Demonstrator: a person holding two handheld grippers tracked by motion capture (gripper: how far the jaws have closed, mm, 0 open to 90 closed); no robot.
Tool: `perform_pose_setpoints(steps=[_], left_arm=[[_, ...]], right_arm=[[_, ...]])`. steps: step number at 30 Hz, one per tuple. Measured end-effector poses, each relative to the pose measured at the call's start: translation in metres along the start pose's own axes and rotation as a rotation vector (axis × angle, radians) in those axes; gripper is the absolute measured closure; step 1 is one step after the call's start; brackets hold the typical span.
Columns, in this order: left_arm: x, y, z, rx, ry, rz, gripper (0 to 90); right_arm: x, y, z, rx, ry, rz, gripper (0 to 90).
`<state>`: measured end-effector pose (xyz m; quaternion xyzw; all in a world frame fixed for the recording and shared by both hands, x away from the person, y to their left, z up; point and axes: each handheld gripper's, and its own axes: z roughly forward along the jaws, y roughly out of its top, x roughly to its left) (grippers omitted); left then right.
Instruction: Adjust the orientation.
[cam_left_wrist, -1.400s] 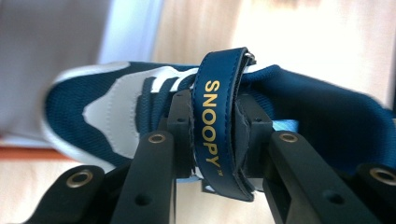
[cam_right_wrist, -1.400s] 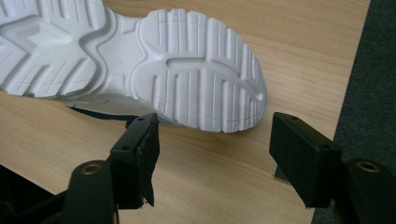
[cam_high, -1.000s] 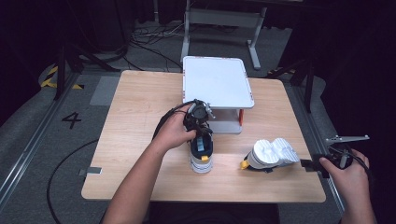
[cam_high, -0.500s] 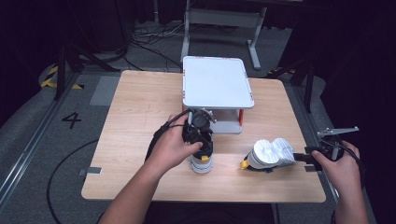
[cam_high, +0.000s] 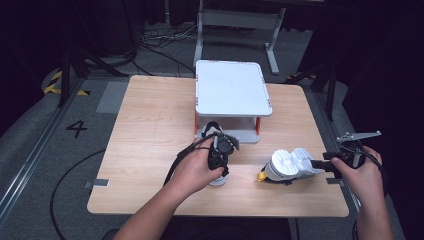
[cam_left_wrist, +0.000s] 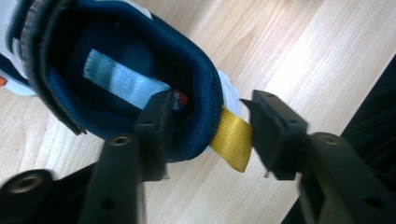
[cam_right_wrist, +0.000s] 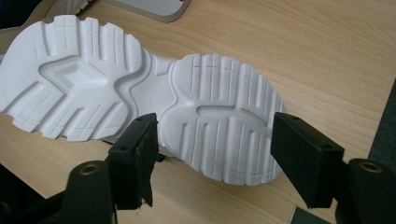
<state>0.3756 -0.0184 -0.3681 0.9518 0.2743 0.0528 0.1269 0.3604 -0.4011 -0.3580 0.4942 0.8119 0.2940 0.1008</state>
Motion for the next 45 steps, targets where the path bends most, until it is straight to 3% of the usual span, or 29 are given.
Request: perform_pose_setpoints(steps=[1,2,3,4,8,15,18,21,23,25,27,29,32,35,39,45], left_arm=[[0.0,0.001,0.002,0.01,0.025,0.014,62.1],[0.0,0.002,0.003,0.012,0.021,0.025,62.1],[0.001,0.004,0.004,0.02,0.013,0.066,65.6],[0.001,0.004,0.004,0.02,0.013,0.066,67.1],[-0.001,0.005,0.0,0.009,0.017,0.145,73.0],[0.004,0.011,-0.016,-0.009,0.069,0.23,74.1],[0.008,0.012,-0.02,-0.018,0.088,0.252,74.1],[0.022,0.017,-0.025,-0.051,0.104,0.266,74.2],[0.03,0.02,-0.025,-0.077,0.07,0.276,74.4],[0.035,0.024,-0.025,-0.089,0.061,0.299,74.4],[0.038,0.028,-0.021,-0.072,0.116,0.311,74.0],[0.039,0.033,-0.017,-0.069,0.118,0.34,74.3],[0.043,0.042,-0.011,-0.071,0.103,0.355,74.2],[0.053,0.046,-0.003,-0.064,0.12,0.359,73.8],[0.066,0.049,0.003,-0.057,0.147,0.324,72.6],[0.079,0.045,0.002,-0.088,0.136,0.275,69.5]], right_arm=[[0.0,0.0,0.0,0.001,-0.001,-0.002,33.2],[0.0,0.0,0.0,0.001,-0.001,-0.002,33.2],[0.001,0.0,0.0,0.003,0.0,-0.003,33.2],[0.001,0.0,0.0,0.003,0.0,-0.003,33.2],[0.001,-0.002,0.0,0.004,0.0,-0.004,33.1],[-0.001,-0.008,-0.003,0.006,-0.009,0.009,33.1],[-0.001,-0.012,-0.004,0.009,-0.016,0.018,33.1],[-0.001,-0.016,-0.005,0.014,-0.017,0.024,33.0],[-0.001,-0.02,-0.007,0.015,-0.024,0.031,33.0],[-0.002,-0.025,-0.01,0.016,-0.032,0.041,33.1],[-0.003,-0.031,-0.014,0.017,-0.042,0.054,33.1],[-0.004,-0.035,-0.016,0.018,-0.048,0.067,33.1],[-0.006,-0.043,-0.021,0.015,-0.057,0.086,33.1],[-0.007,-0.051,-0.025,0.017,-0.065,0.103,33.1],[-0.009,-0.056,-0.028,0.012,-0.07,0.114,33.0],[-0.008,-0.057,-0.027,0.017,-0.066,0.107,33.0]])
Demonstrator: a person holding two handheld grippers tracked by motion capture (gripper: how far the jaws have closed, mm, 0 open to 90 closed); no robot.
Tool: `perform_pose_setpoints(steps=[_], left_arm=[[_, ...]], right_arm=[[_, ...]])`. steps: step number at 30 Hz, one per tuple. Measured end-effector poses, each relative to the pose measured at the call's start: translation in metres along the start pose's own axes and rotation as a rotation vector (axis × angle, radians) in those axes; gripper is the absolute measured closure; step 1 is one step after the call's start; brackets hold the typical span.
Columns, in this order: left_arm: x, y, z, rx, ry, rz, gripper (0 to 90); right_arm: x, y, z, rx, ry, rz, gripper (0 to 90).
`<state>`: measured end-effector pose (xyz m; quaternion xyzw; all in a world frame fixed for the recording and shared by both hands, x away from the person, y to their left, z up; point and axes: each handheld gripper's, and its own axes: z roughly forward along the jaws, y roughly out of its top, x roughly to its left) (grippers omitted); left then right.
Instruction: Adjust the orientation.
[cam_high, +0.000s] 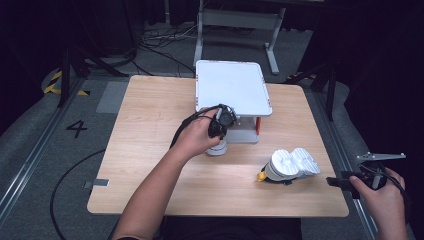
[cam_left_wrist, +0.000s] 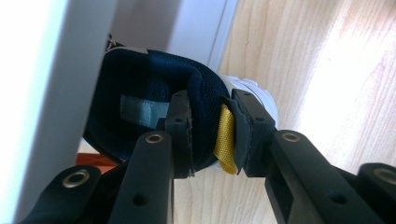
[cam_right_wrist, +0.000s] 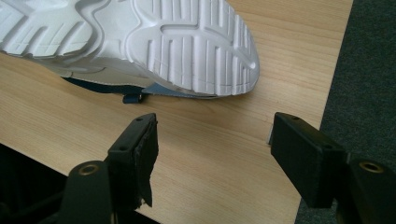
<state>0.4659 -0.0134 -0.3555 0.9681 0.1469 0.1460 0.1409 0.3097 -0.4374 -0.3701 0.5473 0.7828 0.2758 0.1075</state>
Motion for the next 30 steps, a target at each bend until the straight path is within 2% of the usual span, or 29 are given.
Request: perform_pose_setpoints(steps=[2,3,4,7,8,10,12,13,14,15,16,17,20,21,22,24,28,30], left_arm=[[-0.001,-0.001,-0.002,-0.007,0.02,-0.017,66.9],[-0.002,-0.002,-0.007,-0.019,0.034,-0.047,61.4],[-0.004,-0.002,-0.01,-0.034,0.04,-0.065,51.8],[-0.011,-0.008,-0.028,-0.089,0.03,-0.113,42.1],[-0.014,-0.01,-0.032,-0.091,0.022,-0.122,43.3],[-0.021,-0.015,-0.042,-0.075,0.002,-0.174,44.2],[-0.03,-0.02,-0.047,-0.044,-0.035,-0.231,49.0],[-0.036,-0.023,-0.048,-0.036,-0.034,-0.287,49.2],[-0.036,-0.023,-0.048,-0.036,-0.034,-0.287,49.2],[-0.043,-0.025,-0.042,-0.038,-0.017,-0.341,49.3],[-0.046,-0.027,-0.038,-0.039,-0.013,-0.357,49.4],[-0.047,-0.027,-0.034,-0.042,-0.011,-0.365,49.8],[-0.053,-0.028,-0.022,-0.018,-0.038,-0.395,51.1],[-0.053,-0.028,-0.022,-0.018,-0.038,-0.395,51.1],[-0.057,-0.026,-0.015,-0.011,-0.062,-0.383,50.9],[-0.06,-0.025,-0.007,-0.014,-0.079,-0.378,50.0],[-0.056,-0.026,0.012,-0.033,-0.063,-0.377,48.4],[-0.05,-0.028,0.02,-0.057,-0.028,-0.383,48.6]], right_arm=[[0.001,0.001,0.001,0.006,0.002,0.004,32.9],[0.001,0.002,0.001,0.005,0.003,-0.002,32.8],[0.002,0.003,0.002,0.005,0.006,-0.006,32.8],[0.004,0.007,0.003,0.004,0.01,-0.018,32.8],[0.004,0.009,0.004,0.001,0.012,-0.025,32.7],[0.005,0.011,0.004,-0.001,0.015,-0.029,32.8],[0.006,0.015,0.005,-0.007,0.018,-0.039,32.7],[0.006,0.017,0.005,-0.009,0.021,-0.046,32.6],[0.006,0.017,0.005,-0.009,0.021,-0.046,32.6],[0.007,0.022,0.007,-0.017,0.028,-0.065,32.2],[0.008,0.024,0.008,-0.019,0.03,-0.07,31.8],[0.009,0.026,0.009,-0.023,0.03,-0.08,31.6],[0.012,0.032,0.011,-0.037,0.044,-0.103,31.5],[0.012,0.032,0.011,-0.037,0.044,-0.103,31.5],[0.013,0.035,0.012,-0.041,0.046,-0.111,31.5],[0.013,0.038,0.014,-0.042,0.049,-0.114,31.4],[0.013,0.041,0.016,-0.042,0.052,-0.124,31.3],[0.014,0.042,0.017,-0.041,0.057,-0.129,31.3]])
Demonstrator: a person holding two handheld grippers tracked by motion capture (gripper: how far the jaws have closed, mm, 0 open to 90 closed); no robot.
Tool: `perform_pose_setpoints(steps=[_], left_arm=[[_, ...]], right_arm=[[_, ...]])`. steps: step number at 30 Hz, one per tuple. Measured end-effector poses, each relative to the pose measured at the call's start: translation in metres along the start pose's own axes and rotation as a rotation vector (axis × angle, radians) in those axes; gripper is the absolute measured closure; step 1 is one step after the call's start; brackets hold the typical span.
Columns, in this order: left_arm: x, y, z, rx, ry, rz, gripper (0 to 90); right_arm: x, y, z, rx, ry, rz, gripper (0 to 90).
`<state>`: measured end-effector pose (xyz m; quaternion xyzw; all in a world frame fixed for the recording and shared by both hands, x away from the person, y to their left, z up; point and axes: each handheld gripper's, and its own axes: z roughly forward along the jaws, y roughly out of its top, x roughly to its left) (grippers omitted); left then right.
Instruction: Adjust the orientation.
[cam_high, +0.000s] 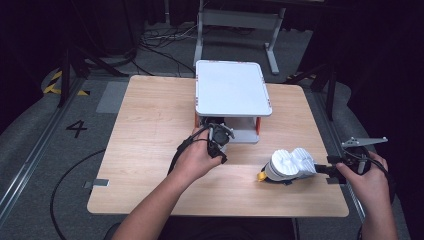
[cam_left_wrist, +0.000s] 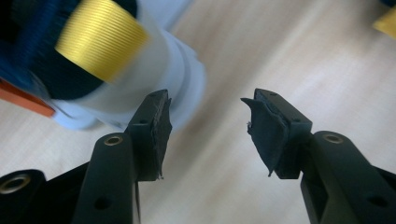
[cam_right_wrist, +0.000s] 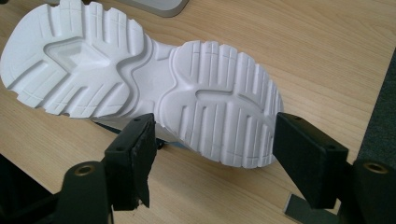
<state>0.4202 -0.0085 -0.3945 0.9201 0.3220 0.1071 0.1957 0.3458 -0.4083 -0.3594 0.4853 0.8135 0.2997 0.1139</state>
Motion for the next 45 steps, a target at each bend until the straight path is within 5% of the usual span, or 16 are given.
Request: perform_pose_setpoints(steps=[2,6,9,14,19,22,27,32,37,45], left_arm=[[0.007,-0.001,0.003,-0.03,-0.009,-0.029,56.8],[0.013,-0.001,0.006,-0.087,0.026,-0.035,57.8],[0.018,0.001,0.014,-0.13,0.106,-0.026,58.1],[0.026,0.003,0.029,-0.177,0.162,-0.019,56.9],[0.029,0.005,0.035,-0.194,0.268,0.053,55.0],[0.03,0.005,0.036,-0.198,0.294,0.067,54.6],[0.031,0.006,0.035,-0.216,0.272,0.047,49.8],[0.027,0.005,0.02,-0.18,0.171,-0.027,39.9],[0.022,0.002,-0.02,-0.191,0.114,-0.058,35.8],[0.029,-0.019,-0.066,-0.191,0.093,-0.112,31.8]], right_arm=[[0.0,0.0,0.0,-0.005,-0.001,-0.005,31.3],[0.0,-0.002,-0.001,-0.004,-0.004,0.002,31.3],[-0.001,-0.005,-0.003,-0.005,-0.012,0.007,31.3],[-0.002,-0.009,-0.007,-0.015,-0.019,0.012,31.3],[-0.003,-0.015,-0.01,-0.013,-0.026,0.024,31.3],[-0.003,-0.017,-0.012,-0.017,-0.034,0.027,31.3],[-0.004,-0.02,-0.016,-0.024,-0.042,0.035,31.3],[-0.004,-0.018,-0.012,-0.021,-0.033,0.026,31.3],[-0.004,-0.016,-0.01,-0.02,-0.03,0.023,31.3],[-0.003,-0.013,-0.009,-0.036,-0.021,0.017,30.8]])
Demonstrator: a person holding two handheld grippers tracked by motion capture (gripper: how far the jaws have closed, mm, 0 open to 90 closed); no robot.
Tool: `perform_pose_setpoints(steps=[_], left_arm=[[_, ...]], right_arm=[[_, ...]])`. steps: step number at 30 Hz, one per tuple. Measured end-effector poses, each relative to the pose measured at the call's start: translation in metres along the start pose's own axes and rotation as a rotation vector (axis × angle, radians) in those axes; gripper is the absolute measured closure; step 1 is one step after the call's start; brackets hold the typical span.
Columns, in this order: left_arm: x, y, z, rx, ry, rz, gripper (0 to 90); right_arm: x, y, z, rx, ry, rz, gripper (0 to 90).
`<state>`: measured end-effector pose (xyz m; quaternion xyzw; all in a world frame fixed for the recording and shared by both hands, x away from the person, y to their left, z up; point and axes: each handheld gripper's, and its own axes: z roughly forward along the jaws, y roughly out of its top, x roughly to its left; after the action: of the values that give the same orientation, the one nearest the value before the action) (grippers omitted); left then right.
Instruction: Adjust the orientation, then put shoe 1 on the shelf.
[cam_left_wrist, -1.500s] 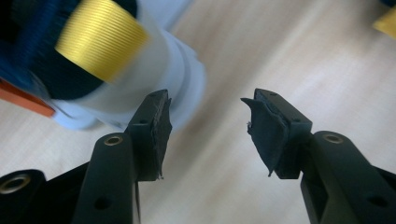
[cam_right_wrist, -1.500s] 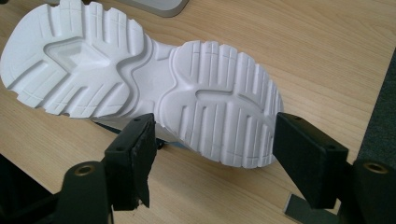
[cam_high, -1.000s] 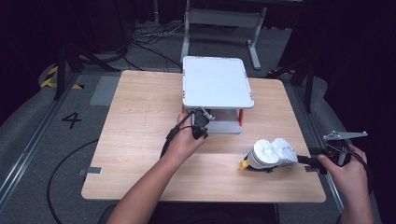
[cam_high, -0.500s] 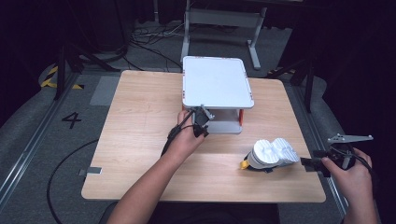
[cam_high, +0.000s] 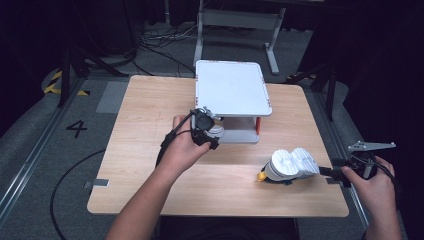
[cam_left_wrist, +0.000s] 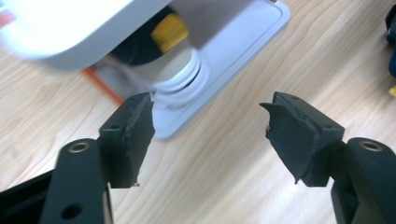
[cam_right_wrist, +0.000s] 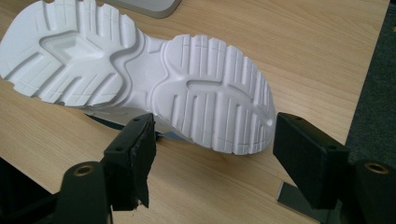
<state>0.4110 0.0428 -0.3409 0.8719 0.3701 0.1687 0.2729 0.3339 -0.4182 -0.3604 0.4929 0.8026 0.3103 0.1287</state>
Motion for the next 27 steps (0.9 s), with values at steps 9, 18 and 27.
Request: perform_pose_setpoints(steps=[9,18,27], left_arm=[[0.046,-0.035,-0.022,0.111,0.061,-0.111,28.7],[0.088,-0.072,-0.02,0.244,0.088,-0.207,22.7],[0.105,-0.094,-0.003,0.319,0.086,-0.257,19.6]], right_arm=[[0.008,0.009,0.009,-0.054,-0.02,-0.03,25.6],[0.014,0.023,0.02,-0.047,-0.021,-0.074,31.3],[0.027,0.032,0.031,-0.031,0.041,-0.055,48.2]])
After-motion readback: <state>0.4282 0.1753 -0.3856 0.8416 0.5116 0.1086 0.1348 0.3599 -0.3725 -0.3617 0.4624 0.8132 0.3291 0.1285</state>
